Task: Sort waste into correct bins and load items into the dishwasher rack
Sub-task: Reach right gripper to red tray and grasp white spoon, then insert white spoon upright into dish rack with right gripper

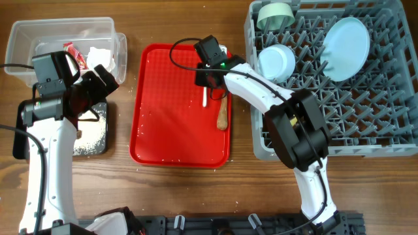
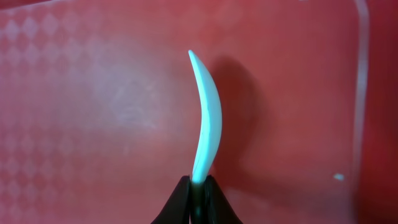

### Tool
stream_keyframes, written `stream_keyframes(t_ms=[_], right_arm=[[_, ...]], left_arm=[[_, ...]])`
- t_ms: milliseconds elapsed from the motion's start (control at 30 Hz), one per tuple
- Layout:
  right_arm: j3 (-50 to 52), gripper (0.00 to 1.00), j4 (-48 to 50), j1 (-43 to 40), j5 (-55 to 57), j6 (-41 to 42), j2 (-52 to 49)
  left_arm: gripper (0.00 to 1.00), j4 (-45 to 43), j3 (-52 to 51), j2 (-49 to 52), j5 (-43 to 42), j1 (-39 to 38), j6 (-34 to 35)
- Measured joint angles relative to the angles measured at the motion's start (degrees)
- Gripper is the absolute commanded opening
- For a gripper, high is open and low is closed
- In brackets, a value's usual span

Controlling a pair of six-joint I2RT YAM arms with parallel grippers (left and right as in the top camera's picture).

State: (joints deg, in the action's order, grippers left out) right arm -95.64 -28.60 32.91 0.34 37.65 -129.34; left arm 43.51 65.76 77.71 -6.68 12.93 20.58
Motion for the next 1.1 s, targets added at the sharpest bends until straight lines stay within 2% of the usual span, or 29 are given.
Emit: stream_keyframes(t_ms=[233, 333, 433, 533, 600, 767, 933, 1000, 1100], right_arm=[[-1.5, 0.04, -3.3, -0.9, -6.1, -6.8, 2.0], [-3.7, 0.04, -8.6, -3.8, -7.8, -8.6, 11.6], [-5.9, 0.04, -13.9, -10.3, -7.9, -11.9, 25.0], [-7.8, 0.04, -20.3, -19.1, -5.8, -18.4, 34.8], [-8.2, 0.04, -25.4, -24.3, -3.3, -24.4, 37.6], [-4.1, 0.04, -29.2, -32.4, -0.1, -39.1, 33.9], [-0.2, 0.04, -27.9, -36.3, 1.0, -46.4, 25.8], [-0.1, 0.35, -27.0, -37.2, 1.1, -47.5, 23.5], [-0.1, 0.39, -25.6, -37.9, 1.3, -48.4, 21.8]], left_arm=[[1.0, 0.0, 0.0, 0.0, 0.0, 0.0, 0.0], [1.0, 0.0, 0.0, 0.0, 0.0, 0.0, 0.0], [1.0, 0.0, 0.0, 0.0, 0.0, 0.0, 0.0], [1.0, 0.0, 0.0, 0.0, 0.0, 0.0, 0.0], [1.0, 0.0, 0.0, 0.0, 0.0, 0.0, 0.0], [1.0, 0.0, 0.0, 0.0, 0.0, 0.0, 0.0], [1.0, 0.0, 0.0, 0.0, 0.0, 0.0, 0.0], [1.0, 0.0, 0.0, 0.0, 0.0, 0.0, 0.0], [1.0, 0.0, 0.0, 0.0, 0.0, 0.0, 0.0]])
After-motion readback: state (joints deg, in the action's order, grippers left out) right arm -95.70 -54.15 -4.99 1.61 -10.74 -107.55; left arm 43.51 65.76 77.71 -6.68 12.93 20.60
